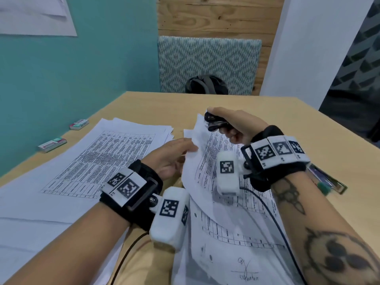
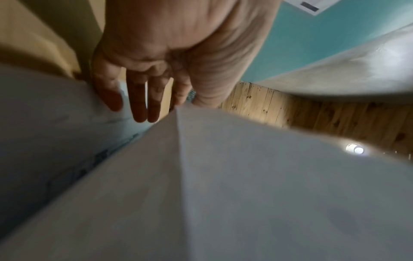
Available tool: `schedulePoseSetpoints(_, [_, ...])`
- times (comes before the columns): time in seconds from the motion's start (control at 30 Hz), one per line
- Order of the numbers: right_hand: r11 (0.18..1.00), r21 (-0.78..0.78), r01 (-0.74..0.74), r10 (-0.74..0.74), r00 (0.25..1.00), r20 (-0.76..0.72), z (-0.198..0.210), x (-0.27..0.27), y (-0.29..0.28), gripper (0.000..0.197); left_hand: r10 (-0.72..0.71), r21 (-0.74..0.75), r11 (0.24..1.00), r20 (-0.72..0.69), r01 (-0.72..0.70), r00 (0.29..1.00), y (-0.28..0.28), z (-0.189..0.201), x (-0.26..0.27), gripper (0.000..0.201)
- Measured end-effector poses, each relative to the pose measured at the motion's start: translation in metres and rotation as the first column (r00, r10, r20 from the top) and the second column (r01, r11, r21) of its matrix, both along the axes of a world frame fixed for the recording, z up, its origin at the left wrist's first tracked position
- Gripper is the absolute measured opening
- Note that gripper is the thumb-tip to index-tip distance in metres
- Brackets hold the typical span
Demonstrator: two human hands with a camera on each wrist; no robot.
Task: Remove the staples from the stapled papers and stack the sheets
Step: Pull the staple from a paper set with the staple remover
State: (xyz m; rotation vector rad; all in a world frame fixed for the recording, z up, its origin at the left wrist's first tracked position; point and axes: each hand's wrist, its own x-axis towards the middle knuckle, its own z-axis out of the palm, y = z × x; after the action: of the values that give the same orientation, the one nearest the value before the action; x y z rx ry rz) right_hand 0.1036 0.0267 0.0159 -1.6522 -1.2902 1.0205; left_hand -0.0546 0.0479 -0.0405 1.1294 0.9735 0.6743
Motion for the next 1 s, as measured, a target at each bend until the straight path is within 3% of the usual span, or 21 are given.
schedulePoseSetpoints(0.13, [0.998, -0.066, -0.011, 0.006, 0.997, -0.077, -0.008, 0.002, 0.01, 0.039, 0.031, -0.012, 0.999, -0.018, -0.031, 0.999, 0.006, 0.001, 0.002, 0.02])
schedulePoseSetpoints(0.23, [0.999, -0.042, 0.01, -0.013, 0.997, -0.08, -0.011, 0.002, 0.01, 0.035, -0.025, 0.003, 1.0, -0.111, 0.025, 0.993, 0.013, 0.008, 0.002, 0.023])
schedulePoseSetpoints(0.33, [0.998, 0.015, 0.061, -0.06, 0.996, -0.062, -0.01, 0.004, 0.006, 0.036, 0.017, 0.037, 0.999, -0.206, -0.01, 0.978, 0.019, 0.017, 0.007, 0.029])
schedulePoseSetpoints(0.47, [0.997, 0.045, 0.064, -0.063, 0.998, -0.005, -0.013, 0.004, -0.001, 0.04, 0.087, 0.035, 0.996, -0.302, -0.08, 0.95, 0.017, 0.021, 0.024, 0.011])
schedulePoseSetpoints(0.7, [0.992, 0.031, 0.124, -0.123, 0.992, -0.032, -0.017, 0.014, -0.009, 0.039, 0.124, -0.079, 0.986, -0.219, -0.144, 0.968, 0.025, 0.002, 0.034, 0.017])
schedulePoseSetpoints(1.0, [0.982, 0.031, 0.188, -0.186, 0.981, -0.046, -0.021, 0.017, -0.01, 0.039, 0.04, 0.081, 0.996, -0.183, -0.026, 0.982, 0.019, -0.002, 0.039, 0.006])
